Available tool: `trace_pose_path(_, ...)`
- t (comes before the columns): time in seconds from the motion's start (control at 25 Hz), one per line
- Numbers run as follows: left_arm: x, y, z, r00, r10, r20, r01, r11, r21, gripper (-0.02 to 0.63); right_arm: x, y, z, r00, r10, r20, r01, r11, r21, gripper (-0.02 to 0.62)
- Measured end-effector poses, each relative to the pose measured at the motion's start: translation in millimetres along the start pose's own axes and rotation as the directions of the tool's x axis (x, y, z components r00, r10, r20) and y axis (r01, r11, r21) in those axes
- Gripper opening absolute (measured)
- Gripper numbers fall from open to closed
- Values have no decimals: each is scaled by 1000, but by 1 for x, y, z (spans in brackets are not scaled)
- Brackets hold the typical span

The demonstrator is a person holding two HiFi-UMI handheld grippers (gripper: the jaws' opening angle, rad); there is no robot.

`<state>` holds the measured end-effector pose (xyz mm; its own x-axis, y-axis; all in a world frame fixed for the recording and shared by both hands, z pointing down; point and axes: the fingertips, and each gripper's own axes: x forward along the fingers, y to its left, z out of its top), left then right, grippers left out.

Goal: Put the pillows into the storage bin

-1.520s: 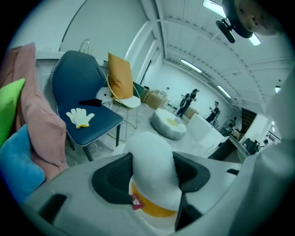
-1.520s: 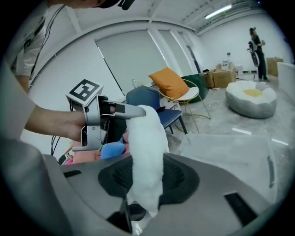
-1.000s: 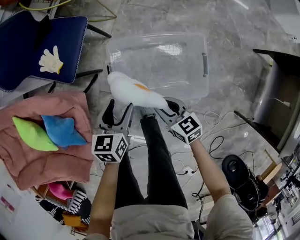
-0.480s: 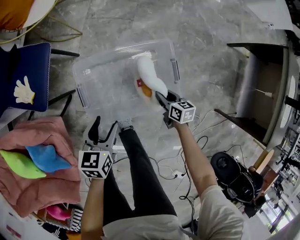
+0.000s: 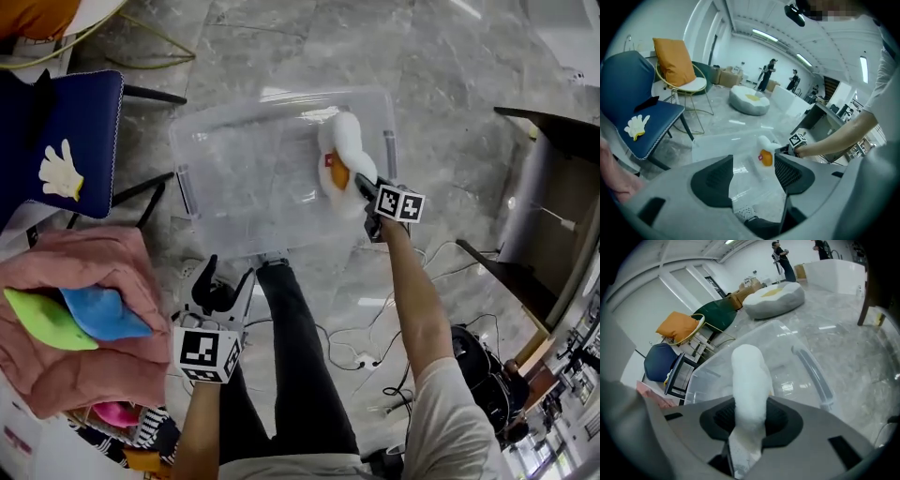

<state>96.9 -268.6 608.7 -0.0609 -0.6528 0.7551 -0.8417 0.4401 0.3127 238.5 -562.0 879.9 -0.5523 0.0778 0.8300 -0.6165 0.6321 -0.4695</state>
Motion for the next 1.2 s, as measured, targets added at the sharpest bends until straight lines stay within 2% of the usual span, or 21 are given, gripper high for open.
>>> trace_pose_path(0.12, 1, 9, -20, 999, 26, -22, -26, 999, -38, 270, 18, -13, -8, 999, -23, -30, 23, 1000, -4, 129)
trace_pose_path(0.28, 6, 20, -35, 999, 37, -22, -38, 997, -73, 270, 34, -36, -9, 990, -131, -49, 131, 991, -13, 156)
trace_pose_path(0.4, 3, 24, -45, 999, 41, -4, -42, 987, -158, 264, 33, -49, -30, 974, -202, -102, 203, 979, 1, 184)
trace_pose_path(0.52, 7, 28, -43, 998, 56, 30, -49, 978, -204, 262, 28, -59, -27, 963, -250, -102, 249, 968, -23, 197)
trace_pose_path(0.68, -2, 38, -48, 995, 88, 54, -72, 966, -248, 262, 11, -62, -22, 926, -370, -75, 363, 927, -89, 206)
trace_pose_path(0.76, -11, 42, -54, 993, 100, 60, -81, 960, -270, 262, 2, -56, -20, 913, -403, -64, 395, 913, -104, 207)
trace_pose_path(0.88, -29, 50, -60, 991, 118, 66, -93, 948, -303, 262, 2, -16, -22, 942, -325, -87, 312, 941, -132, 227)
trace_pose_path(0.96, -46, 55, -61, 989, 127, 77, -95, 940, -327, 262, 4, 22, -31, 959, -261, -112, 236, 952, -195, 230)
trace_pose_path(1.08, -67, 65, -61, 982, 154, 107, -107, 930, -352, 262, 6, 87, -46, 974, -166, -154, 114, 947, -302, 230)
trace_pose_path(1.2, -89, 82, -56, 970, 187, 152, -109, 904, -414, 262, 10, 164, -63, 979, -27, -204, -49, 933, -357, 230)
